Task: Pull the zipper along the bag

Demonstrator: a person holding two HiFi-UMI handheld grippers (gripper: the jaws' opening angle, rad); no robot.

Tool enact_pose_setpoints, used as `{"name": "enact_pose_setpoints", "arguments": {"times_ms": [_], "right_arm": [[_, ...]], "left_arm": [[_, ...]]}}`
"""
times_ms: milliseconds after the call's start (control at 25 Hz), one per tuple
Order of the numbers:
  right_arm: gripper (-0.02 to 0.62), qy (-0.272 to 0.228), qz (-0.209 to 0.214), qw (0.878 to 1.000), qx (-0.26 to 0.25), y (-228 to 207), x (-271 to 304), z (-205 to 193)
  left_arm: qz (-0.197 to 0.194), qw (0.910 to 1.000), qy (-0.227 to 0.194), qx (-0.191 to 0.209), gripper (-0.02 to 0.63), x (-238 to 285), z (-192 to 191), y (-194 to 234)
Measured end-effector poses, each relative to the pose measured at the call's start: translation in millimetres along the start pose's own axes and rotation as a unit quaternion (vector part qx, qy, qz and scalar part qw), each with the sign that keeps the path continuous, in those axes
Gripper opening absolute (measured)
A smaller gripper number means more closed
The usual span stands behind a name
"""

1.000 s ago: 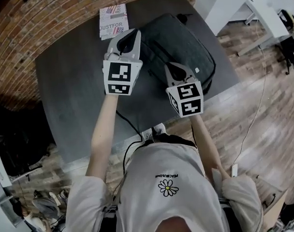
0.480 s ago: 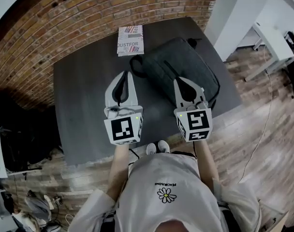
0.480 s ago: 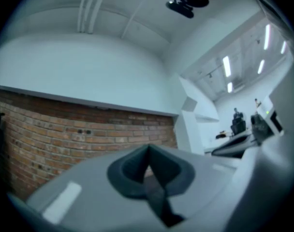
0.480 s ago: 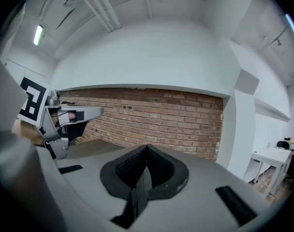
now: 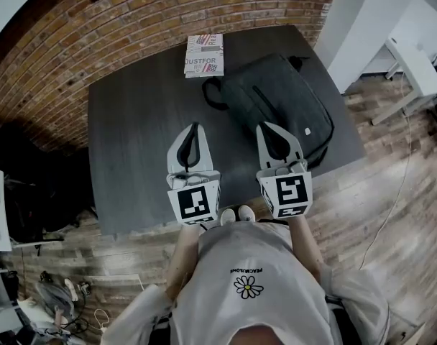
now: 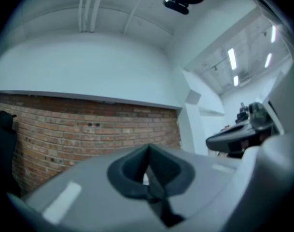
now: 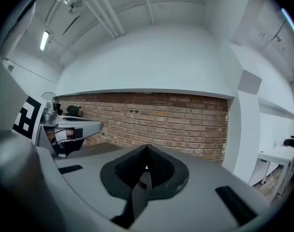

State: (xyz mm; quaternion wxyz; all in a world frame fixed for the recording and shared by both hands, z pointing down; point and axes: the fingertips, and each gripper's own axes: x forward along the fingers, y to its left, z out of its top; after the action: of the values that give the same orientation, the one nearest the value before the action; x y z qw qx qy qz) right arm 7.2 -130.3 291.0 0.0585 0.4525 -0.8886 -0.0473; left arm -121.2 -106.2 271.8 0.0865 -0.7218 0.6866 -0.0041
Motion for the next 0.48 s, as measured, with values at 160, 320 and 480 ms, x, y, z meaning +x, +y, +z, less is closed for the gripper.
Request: {"name": "enact_pose_setpoints", "arguments": {"times_ms": [160,320,480], "right_arm": [[0.000,0.003,0.003,1.000,0.004,2.8,-3.0,-4.6],[0.000,0.004,0.004,1.000,0.010,4.1,-4.3,-6.0],[0.000,0.004,0.005,1.000,0.013,5.0,-2.5,-7.5]], "left_arm": [[0.007,1.0000,-0.006,-0.001,0.000,-5.8,0.7,0.0],[0.012,0.9999,-0.011,-0.004,-0.001,-10.0,3.1,1.4],[0.013,0.9998,-0.012,-0.003,0.000,-10.0,3.1,3.9]]}}
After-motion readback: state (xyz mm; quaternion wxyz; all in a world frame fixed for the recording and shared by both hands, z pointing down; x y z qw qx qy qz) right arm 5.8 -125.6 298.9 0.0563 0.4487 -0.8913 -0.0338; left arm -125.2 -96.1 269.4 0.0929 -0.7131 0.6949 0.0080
